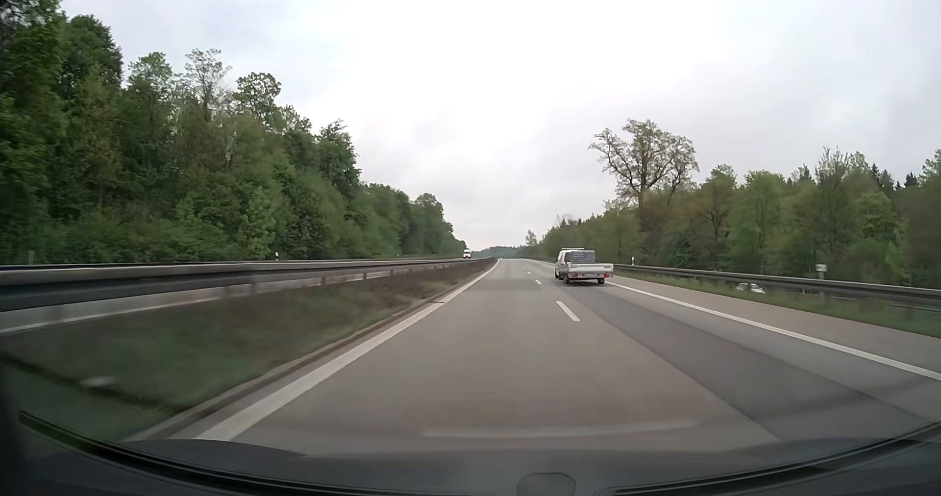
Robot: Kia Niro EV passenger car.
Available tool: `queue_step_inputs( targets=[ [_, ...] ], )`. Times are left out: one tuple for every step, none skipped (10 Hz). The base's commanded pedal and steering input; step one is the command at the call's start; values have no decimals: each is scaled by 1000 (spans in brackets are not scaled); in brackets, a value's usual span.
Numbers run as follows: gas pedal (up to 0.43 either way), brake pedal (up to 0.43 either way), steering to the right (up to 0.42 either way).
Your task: Follow the waypoints while adhering to traffic rules and regulations
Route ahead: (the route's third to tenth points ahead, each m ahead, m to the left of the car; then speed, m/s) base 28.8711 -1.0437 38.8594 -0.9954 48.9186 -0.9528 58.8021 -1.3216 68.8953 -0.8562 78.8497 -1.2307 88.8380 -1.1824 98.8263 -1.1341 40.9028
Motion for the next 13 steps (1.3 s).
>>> queue_step_inputs(
  targets=[
    [469,0,3],
    [469,0,3],
    [480,0,3],
    [480,0,3],
    [480,0,3],
    [480,0,3],
    [480,0,3],
    [480,0,3],
    [480,0,3],
    [500,0,3],
    [512,0,2],
    [512,0,2],
    [512,0,2]
  ],
)
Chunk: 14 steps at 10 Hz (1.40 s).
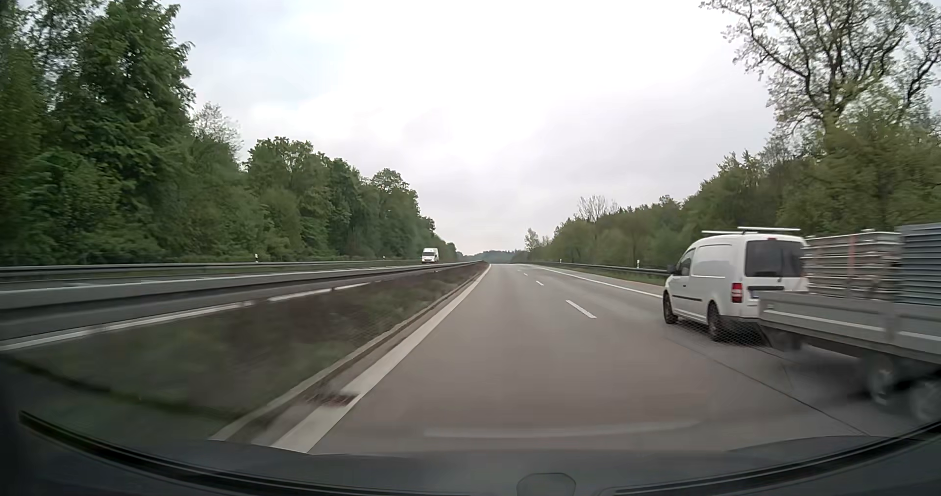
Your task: Follow the waypoints while adhering to traffic rules and regulations
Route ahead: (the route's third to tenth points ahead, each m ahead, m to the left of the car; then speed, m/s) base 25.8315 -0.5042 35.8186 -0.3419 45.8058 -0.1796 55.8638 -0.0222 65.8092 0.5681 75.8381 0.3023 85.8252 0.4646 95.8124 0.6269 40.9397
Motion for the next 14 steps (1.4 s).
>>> queue_step_inputs(
  targets=[
    [512,0,3],
    [512,0,4],
    [512,0,5],
    [520,0,5],
    [520,0,7],
    [520,0,6],
    [520,0,7],
    [520,0,6],
    [520,0,6],
    [531,0,6],
    [531,0,5],
    [539,0,5],
    [539,0,4],
    [539,0,4]
  ],
)
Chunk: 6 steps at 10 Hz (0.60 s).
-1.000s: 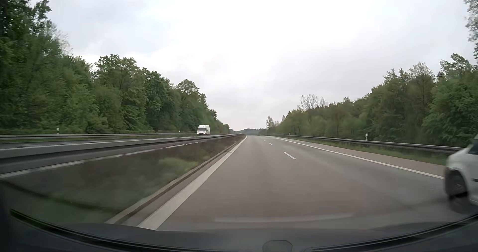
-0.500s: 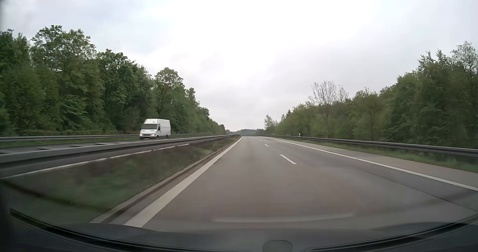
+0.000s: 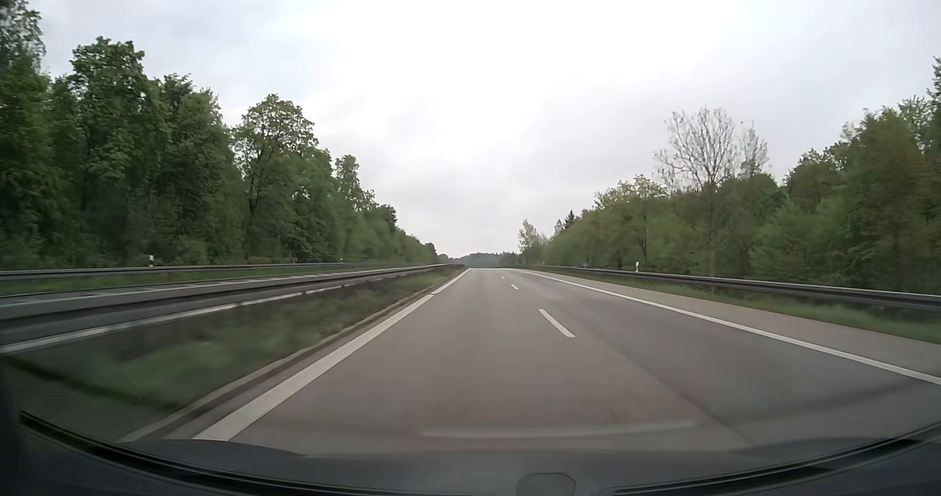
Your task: Follow the waypoints while adhering to traffic rules and regulations
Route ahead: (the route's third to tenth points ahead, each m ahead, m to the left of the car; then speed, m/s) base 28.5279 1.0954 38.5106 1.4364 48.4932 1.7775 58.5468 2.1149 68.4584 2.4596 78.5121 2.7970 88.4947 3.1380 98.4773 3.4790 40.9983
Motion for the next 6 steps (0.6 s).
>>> queue_step_inputs(
  targets=[
    [539,0,3],
    [539,0,0],
    [539,0,-1],
    [551,0,-1],
    [551,0,-1],
    [551,0,-1]
  ],
)
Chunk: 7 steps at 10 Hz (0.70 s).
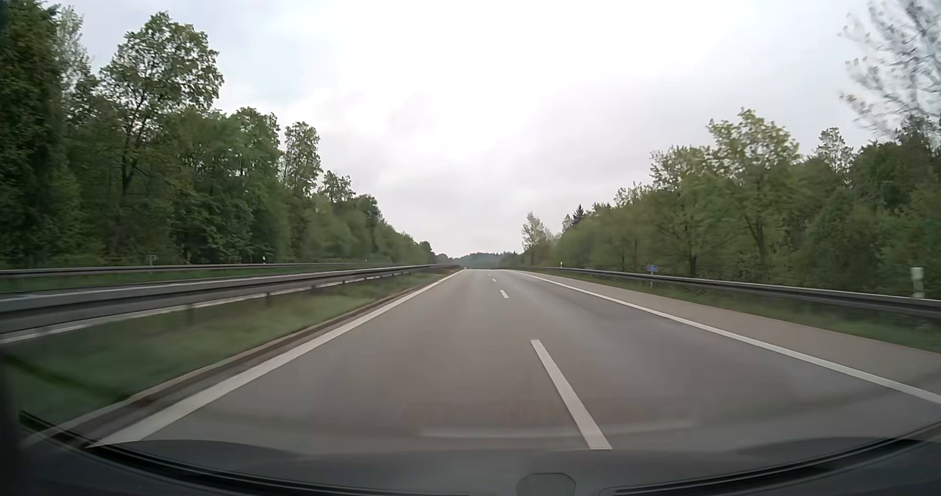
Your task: Follow the waypoints while adhering to traffic rules and regulations
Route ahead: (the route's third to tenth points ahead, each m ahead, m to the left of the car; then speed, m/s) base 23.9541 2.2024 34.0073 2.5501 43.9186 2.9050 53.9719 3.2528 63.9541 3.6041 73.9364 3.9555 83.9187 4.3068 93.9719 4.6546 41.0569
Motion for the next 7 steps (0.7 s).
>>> queue_step_inputs(
  targets=[
    [551,0,-1],
    [551,0,-1],
    [559,0,-2],
    [579,0,-3],
    [579,0,-5],
    [579,0,-6],
    [579,0,-6]
  ],
)
